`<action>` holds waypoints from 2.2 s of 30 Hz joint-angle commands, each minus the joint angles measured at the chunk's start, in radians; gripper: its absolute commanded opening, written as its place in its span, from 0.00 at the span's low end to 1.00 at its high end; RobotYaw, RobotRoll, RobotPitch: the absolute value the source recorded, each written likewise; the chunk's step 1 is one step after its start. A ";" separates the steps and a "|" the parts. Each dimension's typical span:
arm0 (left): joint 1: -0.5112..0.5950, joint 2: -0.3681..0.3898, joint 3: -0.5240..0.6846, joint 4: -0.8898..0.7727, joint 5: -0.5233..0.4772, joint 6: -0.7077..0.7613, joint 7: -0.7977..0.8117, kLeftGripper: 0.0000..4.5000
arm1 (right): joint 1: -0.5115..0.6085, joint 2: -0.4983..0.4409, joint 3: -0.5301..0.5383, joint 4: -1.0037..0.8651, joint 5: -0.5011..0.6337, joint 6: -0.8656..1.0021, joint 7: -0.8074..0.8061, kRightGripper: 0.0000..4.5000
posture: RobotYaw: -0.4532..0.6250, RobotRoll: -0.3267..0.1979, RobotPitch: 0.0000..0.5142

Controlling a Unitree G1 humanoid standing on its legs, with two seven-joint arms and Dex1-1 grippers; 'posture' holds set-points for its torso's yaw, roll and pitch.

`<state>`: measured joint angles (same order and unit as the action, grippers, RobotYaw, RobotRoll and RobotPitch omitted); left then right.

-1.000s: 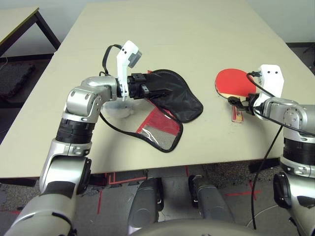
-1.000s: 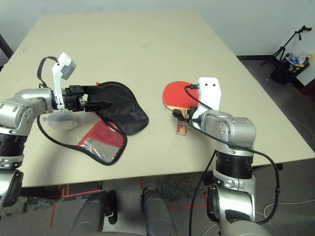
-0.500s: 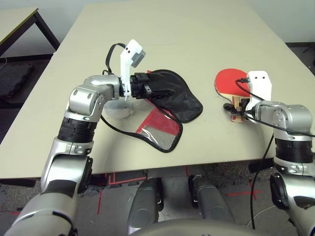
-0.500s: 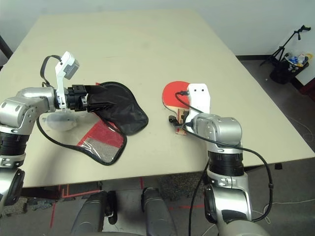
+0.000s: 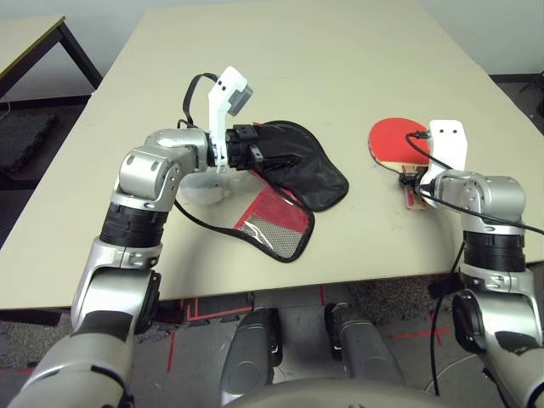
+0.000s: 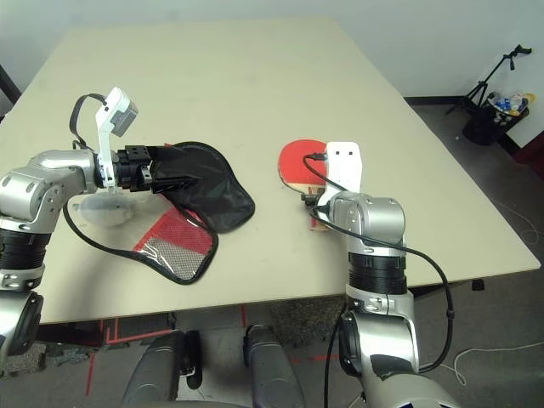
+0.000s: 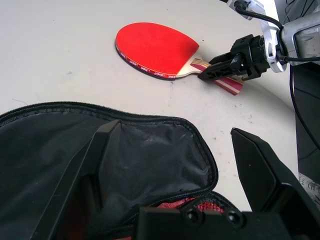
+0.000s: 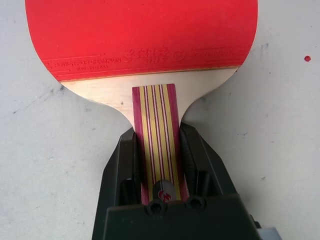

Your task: Store the ping-pong paddle in its case and zip it.

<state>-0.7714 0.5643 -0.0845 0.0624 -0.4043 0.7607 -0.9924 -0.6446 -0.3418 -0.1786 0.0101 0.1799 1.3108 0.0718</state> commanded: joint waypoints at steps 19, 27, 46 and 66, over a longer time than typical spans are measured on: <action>-0.005 -0.019 -0.005 -0.005 -0.002 0.002 0.006 1.00 | -0.220 0.083 0.274 -0.067 0.060 0.029 0.175 0.25 | 0.42 0.62 0.28; 0.022 0.012 -0.008 -0.045 0.011 0.005 0.013 1.00 | -0.250 0.166 0.330 -0.067 0.069 0.104 0.187 0.25 | 0.43 0.62 0.28; 0.082 0.051 0.045 -0.114 -0.018 0.031 0.078 1.00 | -0.258 0.214 0.420 0.067 0.038 0.011 0.217 0.25 | 0.45 0.62 0.28; 0.084 0.051 0.043 -0.112 -0.037 0.036 0.096 1.00 | -0.275 0.227 0.439 0.246 -0.019 -0.158 0.261 0.25 | 0.46 0.62 0.28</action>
<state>-0.6993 0.6114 -0.0516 -0.0403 -0.4330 0.7890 -0.8982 -0.9018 -0.1249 0.2486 0.2553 0.1660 1.1672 0.3254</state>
